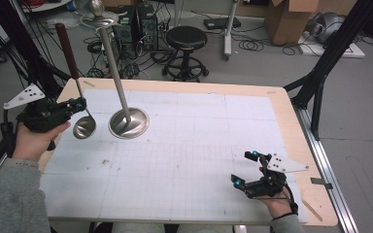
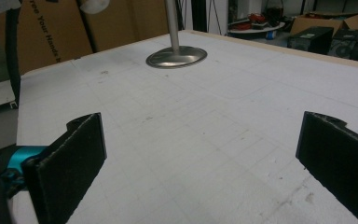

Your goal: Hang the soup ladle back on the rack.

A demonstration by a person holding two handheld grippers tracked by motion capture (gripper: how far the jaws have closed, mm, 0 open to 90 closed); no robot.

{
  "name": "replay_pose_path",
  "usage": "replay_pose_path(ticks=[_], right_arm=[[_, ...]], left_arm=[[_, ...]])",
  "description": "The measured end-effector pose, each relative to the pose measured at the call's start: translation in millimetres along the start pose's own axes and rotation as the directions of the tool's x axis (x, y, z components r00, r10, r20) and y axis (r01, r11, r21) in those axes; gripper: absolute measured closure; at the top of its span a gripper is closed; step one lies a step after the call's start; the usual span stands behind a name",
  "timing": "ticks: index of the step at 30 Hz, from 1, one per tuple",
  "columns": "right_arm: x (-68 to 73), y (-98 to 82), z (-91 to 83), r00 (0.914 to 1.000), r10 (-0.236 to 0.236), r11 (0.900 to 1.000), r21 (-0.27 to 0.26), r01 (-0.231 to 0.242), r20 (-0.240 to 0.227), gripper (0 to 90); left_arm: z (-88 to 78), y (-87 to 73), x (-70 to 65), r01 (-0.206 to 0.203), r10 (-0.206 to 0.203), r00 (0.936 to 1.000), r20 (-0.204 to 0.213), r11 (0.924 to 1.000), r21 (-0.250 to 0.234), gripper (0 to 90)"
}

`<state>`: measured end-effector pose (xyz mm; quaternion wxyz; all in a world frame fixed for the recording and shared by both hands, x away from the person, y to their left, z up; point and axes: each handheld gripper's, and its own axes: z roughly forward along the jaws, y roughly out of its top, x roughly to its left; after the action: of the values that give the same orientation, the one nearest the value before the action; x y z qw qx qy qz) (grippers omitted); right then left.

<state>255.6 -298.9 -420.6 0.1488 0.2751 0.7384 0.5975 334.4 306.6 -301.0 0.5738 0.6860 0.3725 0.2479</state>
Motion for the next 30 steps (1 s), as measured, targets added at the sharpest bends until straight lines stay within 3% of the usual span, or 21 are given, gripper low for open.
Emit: replay_pose_path(ticks=[17,24,30], right_arm=[[1.7,0.2,0.0,0.9999,0.0,1.0,0.003,0.0,-0.014,0.3],[2.0,0.3,-0.1,0.9998,-0.005,1.0,0.004,0.005,-0.021,0.3],[1.8,0.1,0.1,0.9998,-0.008,1.0,0.002,0.008,-0.019,0.3]], left_arm=[[7.3,11.9,5.7,0.005,-0.005,0.9997,-0.023,0.9995,0.03,84.3],[10.2,12.8,5.9,0.011,-0.011,0.9999,-0.013,0.9997,0.02,84.3],[12.0,12.1,4.6,0.006,-0.005,1.0,-0.007,0.9992,0.04,84.3]])
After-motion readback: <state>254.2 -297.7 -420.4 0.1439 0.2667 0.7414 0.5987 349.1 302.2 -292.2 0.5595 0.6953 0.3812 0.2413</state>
